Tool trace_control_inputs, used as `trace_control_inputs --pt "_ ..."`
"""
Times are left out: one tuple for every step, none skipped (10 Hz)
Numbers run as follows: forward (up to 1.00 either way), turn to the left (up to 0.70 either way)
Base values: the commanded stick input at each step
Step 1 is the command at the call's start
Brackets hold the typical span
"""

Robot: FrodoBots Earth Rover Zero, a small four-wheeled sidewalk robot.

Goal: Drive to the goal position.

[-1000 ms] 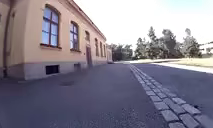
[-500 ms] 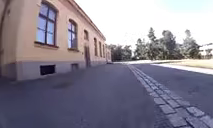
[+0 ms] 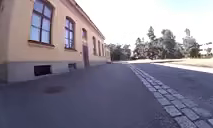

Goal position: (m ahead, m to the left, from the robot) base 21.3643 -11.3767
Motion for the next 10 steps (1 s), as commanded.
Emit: trace_control_inputs --pt "0.68 0.0" --pt "0.68 0.0" --pt "0.68 0.0" --pt "0.68 0.0" --pt "0.68 0.0" --pt "0.68 0.0" --pt "0.68 0.0" --pt "0.68 0.0" --pt "0.68 0.0" --pt "0.68 0.0"
